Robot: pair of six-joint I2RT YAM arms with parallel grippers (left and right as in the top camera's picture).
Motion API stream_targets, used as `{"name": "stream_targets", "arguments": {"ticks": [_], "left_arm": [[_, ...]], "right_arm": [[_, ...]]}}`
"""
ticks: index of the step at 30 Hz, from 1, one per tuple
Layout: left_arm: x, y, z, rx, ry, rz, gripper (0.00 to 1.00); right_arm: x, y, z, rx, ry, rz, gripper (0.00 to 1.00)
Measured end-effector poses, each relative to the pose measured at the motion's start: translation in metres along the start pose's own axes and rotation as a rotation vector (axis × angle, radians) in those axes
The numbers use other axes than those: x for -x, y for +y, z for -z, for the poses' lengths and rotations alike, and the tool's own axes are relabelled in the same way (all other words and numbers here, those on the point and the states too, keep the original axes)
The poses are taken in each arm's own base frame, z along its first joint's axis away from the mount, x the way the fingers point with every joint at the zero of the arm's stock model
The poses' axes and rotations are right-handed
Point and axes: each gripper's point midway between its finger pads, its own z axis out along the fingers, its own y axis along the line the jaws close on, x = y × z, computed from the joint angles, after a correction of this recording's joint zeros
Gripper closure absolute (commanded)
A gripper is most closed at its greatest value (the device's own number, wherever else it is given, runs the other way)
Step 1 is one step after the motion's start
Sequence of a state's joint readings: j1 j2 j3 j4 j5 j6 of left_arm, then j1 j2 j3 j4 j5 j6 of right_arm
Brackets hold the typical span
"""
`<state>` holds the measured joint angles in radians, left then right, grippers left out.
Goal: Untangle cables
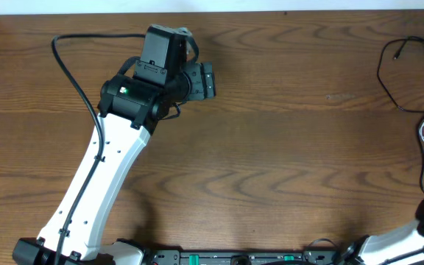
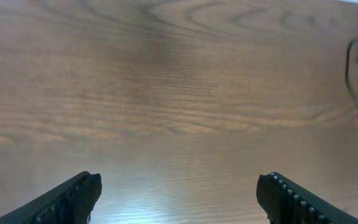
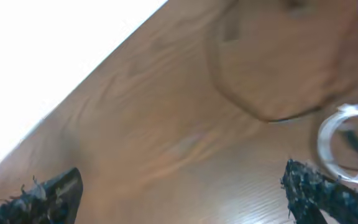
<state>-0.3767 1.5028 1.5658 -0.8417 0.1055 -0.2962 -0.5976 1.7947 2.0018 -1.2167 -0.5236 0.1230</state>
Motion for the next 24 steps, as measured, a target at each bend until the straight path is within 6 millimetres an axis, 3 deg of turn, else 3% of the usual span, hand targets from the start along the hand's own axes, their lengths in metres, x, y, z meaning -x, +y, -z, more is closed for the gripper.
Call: {"name": "stream_targets", "arguments": {"ticks": [5,8,14,21,24], "left_arm": [[0.002,0.005,0.000,0.030,-0.009,-0.087,0.02],[0.001,0.007,0.000,0.039,-0.008,-0.108,0.02],[0.001,0.008,0.000,0.047,-0.007,-0.121,0.02],[0.001,0.009,0.000,0.053,-0.008,-0.121,0.02],[0.001,0.009,0.000,0.053,-0.008,-0.121,0.02]], "right_arm": [[-0.049,0.079,0.002,0.065,0.107,0.245,0.01],[-0.072,0.101,0.002,0.042,0.152,0.342,0.01],[-0.100,0.123,0.023,-0.008,0.166,0.458,0.01],[-0.140,0.131,0.105,-0.006,0.103,0.435,0.01],[-0.152,0.132,0.130,0.003,0.069,0.433,0.01]]}}
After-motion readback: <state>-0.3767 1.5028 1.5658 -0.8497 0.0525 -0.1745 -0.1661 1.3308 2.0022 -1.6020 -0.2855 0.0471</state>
